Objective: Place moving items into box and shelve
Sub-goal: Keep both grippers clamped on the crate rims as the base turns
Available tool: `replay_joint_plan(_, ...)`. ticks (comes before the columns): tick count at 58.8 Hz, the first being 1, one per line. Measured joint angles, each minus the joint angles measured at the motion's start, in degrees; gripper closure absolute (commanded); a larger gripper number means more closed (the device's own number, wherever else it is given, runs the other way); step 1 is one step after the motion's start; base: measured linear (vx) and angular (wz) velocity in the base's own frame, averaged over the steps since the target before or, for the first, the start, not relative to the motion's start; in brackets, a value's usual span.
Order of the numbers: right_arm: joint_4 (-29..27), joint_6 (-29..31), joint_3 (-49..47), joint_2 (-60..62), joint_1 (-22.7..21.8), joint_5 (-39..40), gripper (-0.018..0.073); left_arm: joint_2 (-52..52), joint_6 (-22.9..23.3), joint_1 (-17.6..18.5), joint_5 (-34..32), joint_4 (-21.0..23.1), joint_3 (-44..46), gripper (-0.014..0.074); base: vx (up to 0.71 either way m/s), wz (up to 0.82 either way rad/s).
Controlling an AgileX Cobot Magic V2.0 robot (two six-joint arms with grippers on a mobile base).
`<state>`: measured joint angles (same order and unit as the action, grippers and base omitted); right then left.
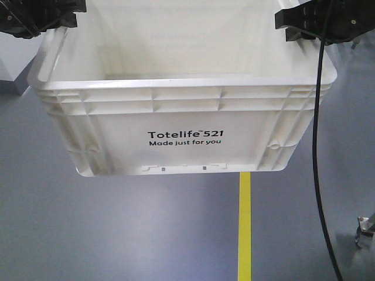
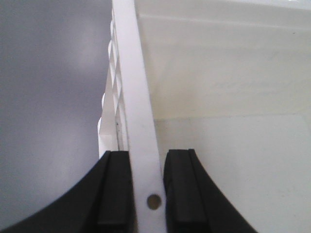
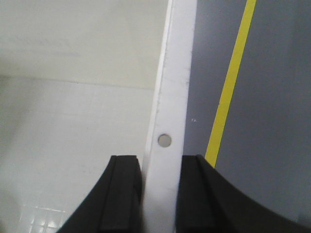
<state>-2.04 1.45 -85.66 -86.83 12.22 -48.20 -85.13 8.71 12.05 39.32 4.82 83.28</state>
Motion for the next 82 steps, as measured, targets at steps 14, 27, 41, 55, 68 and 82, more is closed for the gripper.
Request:
replay_joint_plan(14,0.00,0.00,0.00,0.00,0.00,0.00,0.0572,0.00,0.00,0.00,0.00,0.00,0.00,0.0610,0.51,-0.13)
replay_joint_plan(27,-0.08,0.00,0.00,0.00,0.00,0.00,0.0572,0.00,0.00,0.00,0.00,0.00,0.00,0.0610,0.52,-0.13)
replay_joint_plan(41,-0.07,0.00,0.00,0.00,0.00,0.00,0.0572,0.00,0.00,0.00,0.01,-0.05,0.00,0.0610,0.51,-0.15)
replay_joint_plan(55,-0.12,0.00,0.00,-0.05,0.00,0.00,0.0572,0.00,0.00,0.00,0.01,-0.10,0.00,0.0610,0.49,-0.21)
replay_joint_plan(68,-0.19,0.00,0.00,-0.05,0.00,0.00,0.0572,0.00,0.00,0.00,0.01,-0.10,0.00,0.0610,0.48,-0.29)
replay_joint_plan(82,-0.19,0.00,0.00,-0.05,0.00,0.00,0.0572,0.00,0.00,0.00,-0.05,-0.10,0.00,0.0610,0.45,-0.35)
